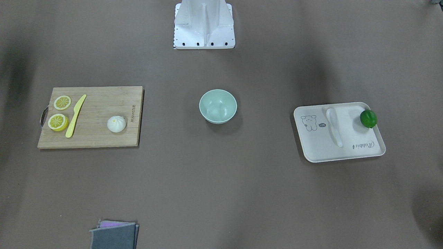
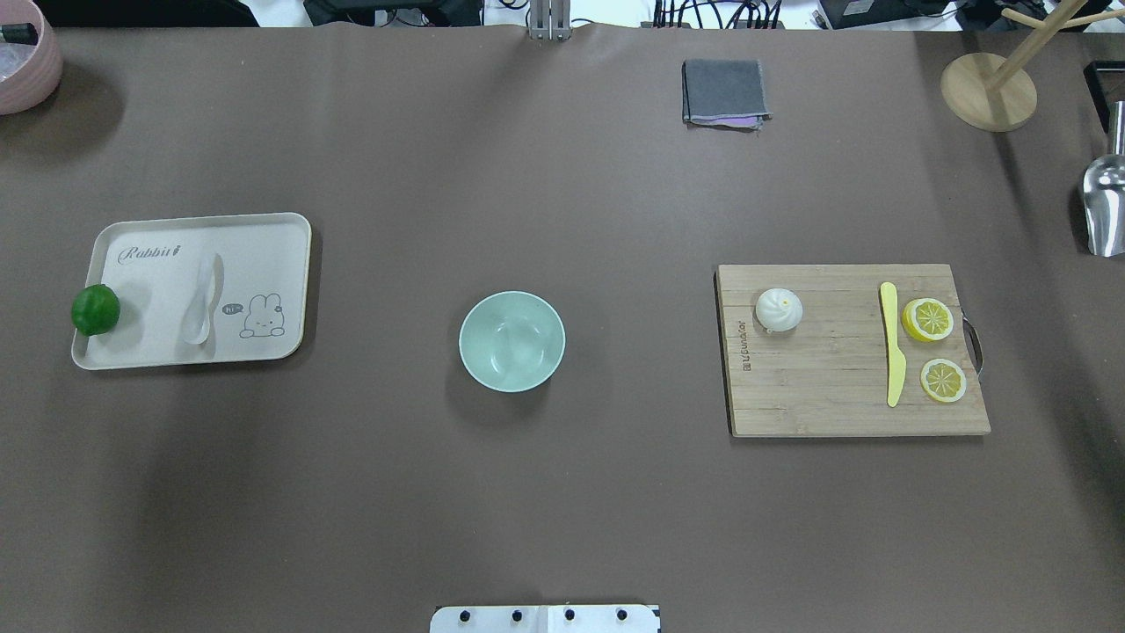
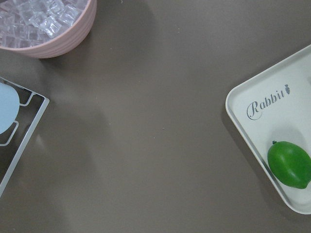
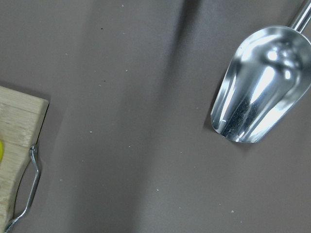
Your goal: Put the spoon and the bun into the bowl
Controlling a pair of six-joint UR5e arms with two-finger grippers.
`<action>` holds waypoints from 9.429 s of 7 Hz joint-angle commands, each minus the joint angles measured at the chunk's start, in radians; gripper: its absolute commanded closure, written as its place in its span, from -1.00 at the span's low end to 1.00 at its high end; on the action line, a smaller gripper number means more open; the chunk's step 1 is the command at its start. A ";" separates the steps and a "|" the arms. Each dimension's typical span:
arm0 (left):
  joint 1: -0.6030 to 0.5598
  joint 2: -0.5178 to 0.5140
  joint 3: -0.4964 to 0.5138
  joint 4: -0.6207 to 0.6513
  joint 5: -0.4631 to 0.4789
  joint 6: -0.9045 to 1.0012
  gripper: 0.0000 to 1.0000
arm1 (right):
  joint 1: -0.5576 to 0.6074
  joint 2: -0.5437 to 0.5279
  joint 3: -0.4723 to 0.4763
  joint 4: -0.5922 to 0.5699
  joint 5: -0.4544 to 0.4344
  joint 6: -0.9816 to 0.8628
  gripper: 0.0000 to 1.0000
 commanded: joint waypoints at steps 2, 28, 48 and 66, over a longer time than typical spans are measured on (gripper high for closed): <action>0.004 -0.001 -0.003 -0.034 -0.033 0.004 -0.97 | 0.000 0.002 0.004 0.000 -0.001 0.003 -1.00; 0.533 -0.303 0.163 -0.201 0.143 -0.916 -0.63 | -0.511 0.275 0.044 0.376 -0.211 0.957 -0.98; 0.866 -0.788 0.161 -0.051 0.279 -1.404 -0.96 | -0.647 0.341 0.010 0.262 -0.210 0.992 1.00; 0.254 -0.228 -0.003 -0.041 -0.049 -0.496 -0.97 | -0.517 0.297 0.193 0.040 -0.176 0.956 -1.00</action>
